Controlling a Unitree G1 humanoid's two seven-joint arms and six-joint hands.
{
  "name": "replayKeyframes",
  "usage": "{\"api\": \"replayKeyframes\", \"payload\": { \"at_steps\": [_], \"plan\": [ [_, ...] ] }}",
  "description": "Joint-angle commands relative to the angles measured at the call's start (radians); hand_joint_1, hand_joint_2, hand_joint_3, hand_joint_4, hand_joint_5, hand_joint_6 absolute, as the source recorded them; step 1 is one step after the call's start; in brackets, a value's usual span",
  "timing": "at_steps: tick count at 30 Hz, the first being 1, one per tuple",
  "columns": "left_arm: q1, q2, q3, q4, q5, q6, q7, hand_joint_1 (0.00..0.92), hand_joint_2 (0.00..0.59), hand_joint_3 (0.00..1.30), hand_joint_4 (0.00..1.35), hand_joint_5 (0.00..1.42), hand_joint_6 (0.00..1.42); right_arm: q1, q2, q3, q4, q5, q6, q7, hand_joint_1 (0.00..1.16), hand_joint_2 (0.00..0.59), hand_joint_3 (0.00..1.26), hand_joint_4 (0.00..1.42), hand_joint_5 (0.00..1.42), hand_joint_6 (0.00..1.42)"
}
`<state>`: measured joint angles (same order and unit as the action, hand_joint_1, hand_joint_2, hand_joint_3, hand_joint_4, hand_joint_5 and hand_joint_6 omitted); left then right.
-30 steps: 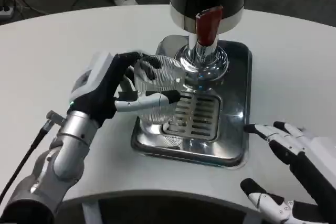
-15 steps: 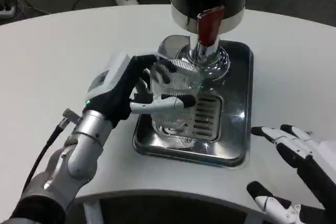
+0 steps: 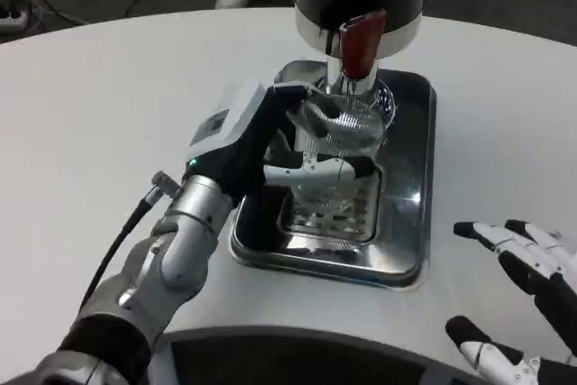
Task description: Grasp the cup under the faucet to collect the drink, then remove the cup.
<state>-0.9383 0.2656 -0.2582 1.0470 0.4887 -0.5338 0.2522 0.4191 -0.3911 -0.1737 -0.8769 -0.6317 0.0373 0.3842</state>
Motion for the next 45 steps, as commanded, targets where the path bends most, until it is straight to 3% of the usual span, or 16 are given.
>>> {"api": "replayKeyframes", "payload": {
  "at_steps": [1, 11, 17, 19, 23, 27, 32, 43, 45],
  "plan": [
    [-0.009, -0.010, -0.023, 0.024, 0.013, 0.002, -0.007, 0.728, 0.078, 0.76, 0.81, 0.91, 0.87, 0.033, 0.009, -0.027, -0.017, 0.019, -0.024, -0.020, 0.32, 0.398, 0.12, 0.11, 0.04, 0.03],
    [-0.006, -0.001, -0.034, 0.031, 0.002, -0.001, 0.002, 0.727, 0.078, 0.76, 0.78, 0.90, 0.86, 0.022, 0.012, -0.027, -0.008, 0.021, -0.026, -0.022, 0.32, 0.398, 0.12, 0.11, 0.04, 0.03],
    [0.002, 0.015, -0.009, 0.031, -0.017, 0.008, 0.016, 0.696, 0.054, 0.65, 0.58, 0.76, 0.77, 0.010, 0.015, -0.018, -0.005, 0.017, -0.025, -0.024, 0.32, 0.398, 0.12, 0.11, 0.04, 0.03],
    [0.005, 0.018, -0.006, 0.028, -0.016, 0.006, 0.028, 0.613, 0.059, 0.60, 0.53, 0.71, 0.64, 0.009, 0.017, -0.017, -0.006, 0.015, -0.025, -0.024, 0.32, 0.399, 0.12, 0.11, 0.04, 0.03],
    [0.024, 0.023, 0.000, 0.014, -0.005, -0.001, 0.082, 0.438, 0.101, 0.52, 0.30, 0.38, 0.38, 0.005, 0.019, -0.015, -0.008, 0.013, -0.025, -0.023, 0.32, 0.403, 0.12, 0.12, 0.04, 0.03],
    [0.033, 0.026, 0.003, 0.016, -0.014, -0.018, 0.065, 0.386, 0.099, 0.36, 0.15, 0.25, 0.30, 0.003, 0.024, -0.015, -0.008, 0.014, -0.029, -0.025, 0.32, 0.405, 0.13, 0.12, 0.04, 0.03],
    [0.038, 0.022, -0.003, 0.017, -0.022, -0.035, 0.015, 0.360, 0.076, 0.24, 0.11, 0.25, 0.30, 0.005, 0.030, -0.014, -0.009, 0.014, -0.032, -0.027, 0.32, 0.406, 0.13, 0.12, 0.05, 0.03],
    [0.063, 0.004, -0.012, -0.002, -0.024, -0.068, -0.038, 0.337, 0.069, 0.20, 0.08, 0.24, 0.29, 0.006, 0.035, -0.020, -0.009, 0.020, -0.037, -0.031, 0.33, 0.407, 0.14, 0.13, 0.05, 0.03],
    [0.065, 0.008, -0.008, -0.003, -0.028, -0.070, -0.045, 0.282, 0.032, 0.14, 0.05, 0.21, 0.28, 0.004, 0.035, -0.017, -0.007, 0.020, -0.036, -0.032, 0.33, 0.407, 0.14, 0.13, 0.05, 0.03]
  ]
}}
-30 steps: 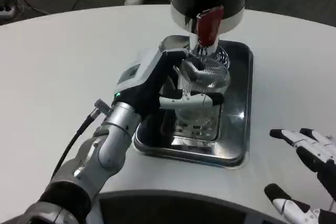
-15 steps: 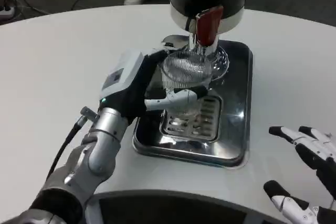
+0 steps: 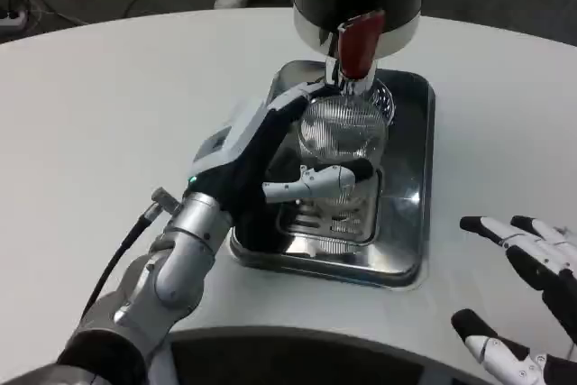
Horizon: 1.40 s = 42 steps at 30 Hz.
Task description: Grasp the cup under the faucet to collect the drink, then remove the cup.
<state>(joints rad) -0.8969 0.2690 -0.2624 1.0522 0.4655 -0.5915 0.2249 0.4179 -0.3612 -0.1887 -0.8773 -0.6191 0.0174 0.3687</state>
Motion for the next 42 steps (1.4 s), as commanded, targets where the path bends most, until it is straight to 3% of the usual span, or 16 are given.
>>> {"api": "replayKeyframes", "payload": {
  "at_steps": [1, 7, 14, 23, 30, 38, 42],
  "plan": [
    [0.025, 0.007, -0.003, -0.010, -0.005, -0.013, -0.019, 0.261, 0.027, 0.11, 0.04, 0.20, 0.27, 0.003, 0.005, 0.000, -0.006, 0.006, -0.016, -0.017, 0.33, 0.407, 0.14, 0.13, 0.05, 0.03],
    [0.035, 0.017, 0.007, -0.012, -0.012, -0.018, -0.019, 0.214, 0.001, 0.07, 0.00, 0.18, 0.23, -0.003, 0.007, 0.006, -0.001, 0.003, -0.015, -0.020, 0.33, 0.410, 0.14, 0.13, 0.06, 0.03],
    [0.051, 0.031, 0.014, -0.023, -0.015, -0.022, -0.012, 0.063, 0.000, 0.00, 0.00, 0.11, 0.17, -0.007, 0.010, 0.014, 0.002, -0.002, -0.015, -0.028, 0.33, 0.415, 0.14, 0.13, 0.06, 0.03],
    [0.159, 0.064, 0.082, -0.138, -0.104, -0.035, -0.049, 0.003, 0.008, 0.00, 0.00, 0.09, 0.13, -0.007, 0.011, 0.026, 0.010, -0.007, -0.015, -0.034, 0.33, 0.421, 0.14, 0.13, 0.06, 0.03],
    [0.310, 0.038, 0.185, -0.456, -0.281, -0.017, -0.130, 0.000, 0.039, 0.13, 0.12, 0.21, 0.25, -0.007, 0.015, 0.046, 0.019, -0.018, -0.016, -0.040, 0.34, 0.422, 0.14, 0.13, 0.06, 0.03],
    [0.378, 0.002, 0.249, -0.872, -0.539, 0.174, -0.312, 0.000, 0.062, 0.22, 0.21, 0.27, 0.28, -0.007, 0.017, 0.059, 0.028, -0.026, -0.017, -0.046, 0.34, 0.422, 0.14, 0.13, 0.06, 0.03],
    [0.353, -0.008, 0.270, -0.956, -0.594, 0.262, -0.366, 0.000, 0.065, 0.22, 0.21, 0.28, 0.26, -0.003, 0.019, 0.061, 0.031, -0.026, -0.019, -0.051, 0.34, 0.422, 0.14, 0.13, 0.06, 0.03]
  ]
}}
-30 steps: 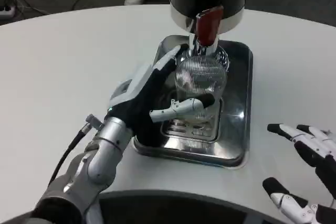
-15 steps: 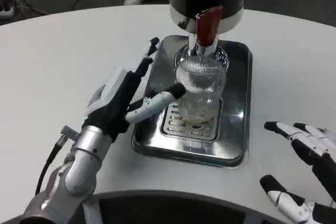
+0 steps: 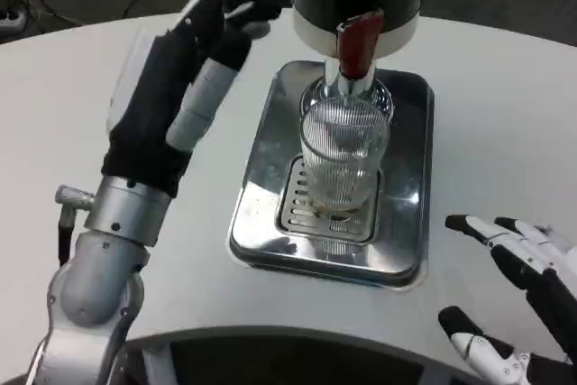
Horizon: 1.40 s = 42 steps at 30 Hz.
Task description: Grasp the cup under the faucet to collect the drink, then remove the cup.
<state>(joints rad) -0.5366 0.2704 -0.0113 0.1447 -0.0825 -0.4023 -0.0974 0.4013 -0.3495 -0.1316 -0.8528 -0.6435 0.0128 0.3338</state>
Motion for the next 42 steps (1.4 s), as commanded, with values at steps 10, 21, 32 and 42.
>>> {"api": "replayKeyframes", "payload": {
  "at_steps": [10, 21, 32, 42],
  "plan": [
    [-0.100, -0.030, 0.022, -0.006, -0.071, 0.128, -0.138, 0.000, 0.068, 0.21, 0.21, 0.30, 0.26, 0.027, 0.008, -0.005, 0.005, 0.005, -0.021, -0.023, 0.33, 0.428, 0.14, 0.13, 0.06, 0.03],
    [-0.187, -0.058, 0.022, 0.077, -0.108, 0.187, -0.269, 0.000, 0.071, 0.20, 0.20, 0.29, 0.26, 0.022, 0.012, 0.001, 0.010, 0.004, -0.021, -0.029, 0.32, 0.430, 0.14, 0.13, 0.06, 0.03],
    [-0.232, -0.103, -0.003, 0.135, -0.118, 0.237, -0.361, 0.000, 0.072, 0.18, 0.18, 0.28, 0.26, -0.010, 0.017, 0.017, 0.033, -0.002, -0.015, -0.027, 0.32, 0.430, 0.14, 0.14, 0.06, 0.03],
    [-0.270, -0.035, -0.035, 0.197, -0.067, 0.189, -0.476, 0.000, 0.076, 0.18, 0.17, 0.27, 0.24, -0.033, 0.023, 0.024, 0.040, -0.007, -0.009, -0.024, 0.32, 0.430, 0.14, 0.14, 0.06, 0.03]
  ]
}}
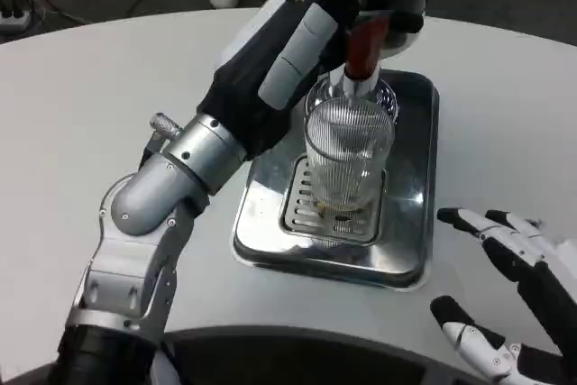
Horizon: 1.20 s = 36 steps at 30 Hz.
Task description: Grasp the cup under the faucet to collect the drink, then remove the cup.
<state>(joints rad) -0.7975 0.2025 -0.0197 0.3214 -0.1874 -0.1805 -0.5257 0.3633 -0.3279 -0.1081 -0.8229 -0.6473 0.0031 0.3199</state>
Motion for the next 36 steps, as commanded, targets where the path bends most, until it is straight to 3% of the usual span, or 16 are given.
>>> {"api": "replayKeyframes", "payload": {
  "at_steps": [1, 10, 16, 25, 35, 36],
  "plan": [
    [-0.012, 0.048, -0.033, 0.021, 0.056, -0.049, -0.055, 0.000, 0.076, 0.18, 0.17, 0.27, 0.24, 0.004, 0.001, 0.000, 0.010, -0.003, 0.001, -0.010, 0.32, 0.430, 0.14, 0.14, 0.06, 0.03],
    [-0.033, 0.158, -0.076, 0.057, 0.169, -0.201, -0.098, 0.000, 0.075, 0.21, 0.16, 0.27, 0.25, -0.011, 0.008, 0.018, 0.005, -0.016, 0.008, -0.006, 0.32, 0.430, 0.15, 0.14, 0.07, 0.03],
    [-0.052, 0.205, -0.089, 0.094, 0.215, -0.293, -0.100, 0.000, 0.078, 0.22, 0.16, 0.27, 0.25, -0.033, 0.005, 0.029, 0.003, -0.023, 0.024, 0.007, 0.32, 0.429, 0.15, 0.14, 0.07, 0.03],
    [-0.062, 0.255, -0.107, 0.130, 0.295, -0.392, -0.075, 0.000, 0.086, 0.25, 0.16, 0.27, 0.24, -0.048, 0.005, 0.041, 0.001, -0.028, 0.048, 0.012, 0.40, 0.429, 0.21, 0.17, 0.10, 0.06],
    [-0.060, 0.283, -0.113, 0.159, 0.339, -0.445, -0.044, 0.000, 0.089, 0.26, 0.16, 0.27, 0.24, -0.069, 0.048, 0.053, 0.032, -0.021, 0.058, -0.035, 0.48, 0.364, 0.23, 0.22, 0.14, 0.13],
    [-0.060, 0.284, -0.113, 0.162, 0.338, -0.447, -0.043, 0.000, 0.088, 0.26, 0.16, 0.27, 0.24, -0.071, 0.051, 0.054, 0.035, -0.023, 0.059, -0.037, 0.52, 0.329, 0.23, 0.22, 0.15, 0.14]
  ]
}}
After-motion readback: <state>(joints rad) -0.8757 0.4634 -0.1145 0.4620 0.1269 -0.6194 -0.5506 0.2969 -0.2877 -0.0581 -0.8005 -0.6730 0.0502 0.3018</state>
